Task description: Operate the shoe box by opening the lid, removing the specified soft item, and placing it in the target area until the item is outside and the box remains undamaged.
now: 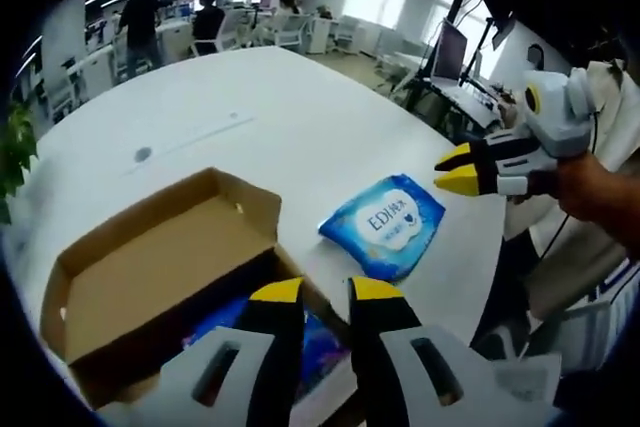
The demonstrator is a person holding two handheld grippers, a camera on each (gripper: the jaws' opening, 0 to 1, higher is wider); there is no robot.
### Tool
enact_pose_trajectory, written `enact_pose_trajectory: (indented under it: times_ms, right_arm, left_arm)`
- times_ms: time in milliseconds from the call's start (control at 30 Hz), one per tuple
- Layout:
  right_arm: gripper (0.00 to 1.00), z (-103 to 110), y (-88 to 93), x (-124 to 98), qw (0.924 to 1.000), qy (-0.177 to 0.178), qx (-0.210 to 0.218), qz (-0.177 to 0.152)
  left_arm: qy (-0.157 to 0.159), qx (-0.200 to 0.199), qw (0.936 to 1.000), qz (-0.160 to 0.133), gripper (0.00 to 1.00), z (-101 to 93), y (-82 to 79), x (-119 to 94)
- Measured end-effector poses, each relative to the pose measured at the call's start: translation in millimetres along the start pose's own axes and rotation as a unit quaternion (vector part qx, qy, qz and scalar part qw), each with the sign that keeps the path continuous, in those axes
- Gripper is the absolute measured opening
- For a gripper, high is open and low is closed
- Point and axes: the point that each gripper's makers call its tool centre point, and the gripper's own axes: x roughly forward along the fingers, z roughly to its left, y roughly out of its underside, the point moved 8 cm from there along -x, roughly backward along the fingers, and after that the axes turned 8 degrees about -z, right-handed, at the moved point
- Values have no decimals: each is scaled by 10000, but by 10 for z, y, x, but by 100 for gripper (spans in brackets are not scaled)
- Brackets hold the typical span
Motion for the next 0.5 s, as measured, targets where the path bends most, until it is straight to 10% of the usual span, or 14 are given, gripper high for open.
enact_pose_trajectory:
  times_ms: [500]
  right_arm:
    - [13, 386, -177, 162, 9996, -239, -156, -57]
  left_arm:
    - [-360, -140, 9992, 53, 13, 349, 245, -317]
